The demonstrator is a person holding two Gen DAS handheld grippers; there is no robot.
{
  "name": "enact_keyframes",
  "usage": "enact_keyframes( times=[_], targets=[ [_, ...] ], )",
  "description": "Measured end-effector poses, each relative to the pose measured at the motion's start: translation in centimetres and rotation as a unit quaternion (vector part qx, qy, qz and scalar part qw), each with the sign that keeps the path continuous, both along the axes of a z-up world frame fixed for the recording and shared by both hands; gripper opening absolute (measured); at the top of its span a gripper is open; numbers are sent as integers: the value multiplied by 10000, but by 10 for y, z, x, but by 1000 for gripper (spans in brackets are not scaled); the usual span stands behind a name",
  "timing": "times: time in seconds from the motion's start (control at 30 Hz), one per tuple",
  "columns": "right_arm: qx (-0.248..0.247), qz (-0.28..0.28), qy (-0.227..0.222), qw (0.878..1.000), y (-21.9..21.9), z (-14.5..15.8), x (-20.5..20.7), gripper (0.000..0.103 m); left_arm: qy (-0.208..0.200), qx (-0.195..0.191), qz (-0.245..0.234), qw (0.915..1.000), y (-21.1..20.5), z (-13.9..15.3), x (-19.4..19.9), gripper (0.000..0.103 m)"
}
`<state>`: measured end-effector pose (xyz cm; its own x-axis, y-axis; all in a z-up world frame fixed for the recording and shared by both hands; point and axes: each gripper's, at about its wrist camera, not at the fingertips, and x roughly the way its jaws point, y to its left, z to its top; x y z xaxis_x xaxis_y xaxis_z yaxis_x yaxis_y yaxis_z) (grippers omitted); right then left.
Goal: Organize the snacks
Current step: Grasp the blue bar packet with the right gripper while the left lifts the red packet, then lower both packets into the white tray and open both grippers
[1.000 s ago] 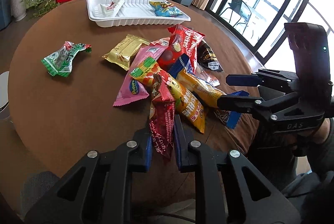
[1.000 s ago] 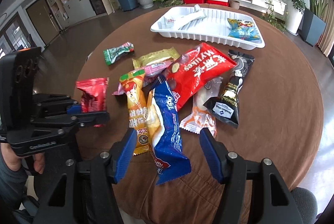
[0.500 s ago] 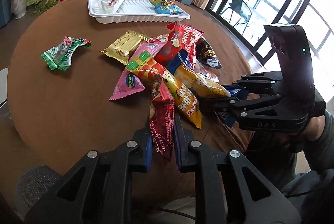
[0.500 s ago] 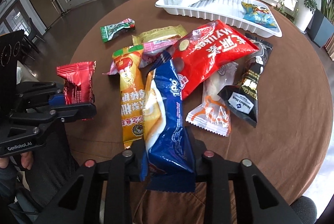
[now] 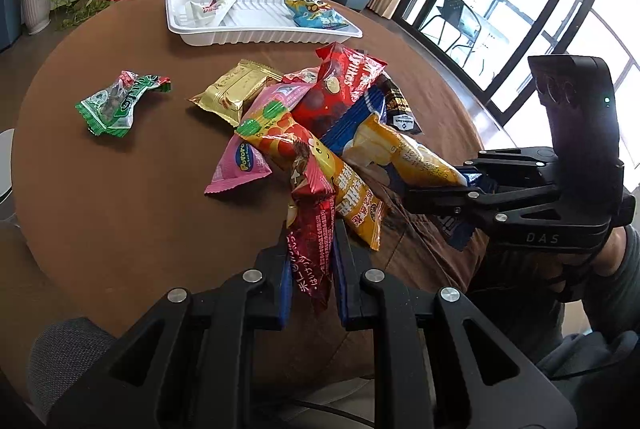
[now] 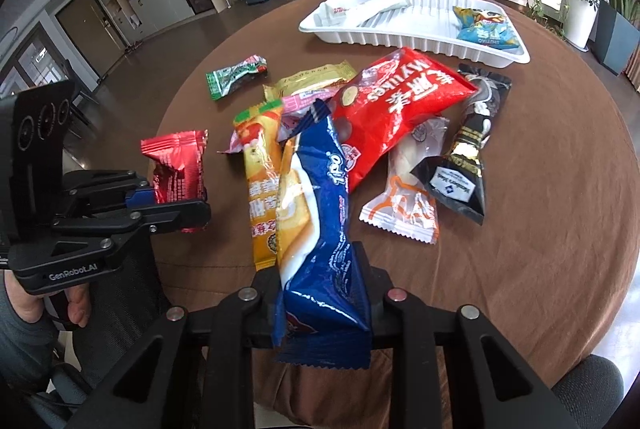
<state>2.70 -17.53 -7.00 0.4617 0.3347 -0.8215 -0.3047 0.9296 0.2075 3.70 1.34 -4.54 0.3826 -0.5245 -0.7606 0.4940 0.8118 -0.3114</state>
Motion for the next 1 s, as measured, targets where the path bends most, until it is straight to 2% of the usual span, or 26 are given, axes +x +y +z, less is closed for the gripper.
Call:
enact_keyframes(
  times=[0.33, 0.43, 0.53, 0.67, 0.83, 1.0],
  targets=[
    [580, -400, -331, 9970, -34, 27, -1, 29, -123, -133, 75, 9998, 7, 21, 15, 15],
    [726, -580, -448, 9947, -52, 39, 8, 29, -254, -184, 188, 9993, 16, 37, 34, 15],
    [674, -837, -692, 9918, -74, 54, 23, 29, -384, -223, 308, 9985, 24, 54, 60, 15],
    [769, -1180, -958, 9854, -108, 78, 55, 29, -611, -70, 348, 9975, 25, 79, 104, 15],
    [874, -1533, -1211, 9768, -136, 105, 112, 29, -683, 28, 405, 9968, 19, 101, 165, 15],
    [853, -1490, -1120, 9788, -131, 110, 172, 29, -613, 277, 308, 9973, -4, 111, 227, 15]
  ],
)
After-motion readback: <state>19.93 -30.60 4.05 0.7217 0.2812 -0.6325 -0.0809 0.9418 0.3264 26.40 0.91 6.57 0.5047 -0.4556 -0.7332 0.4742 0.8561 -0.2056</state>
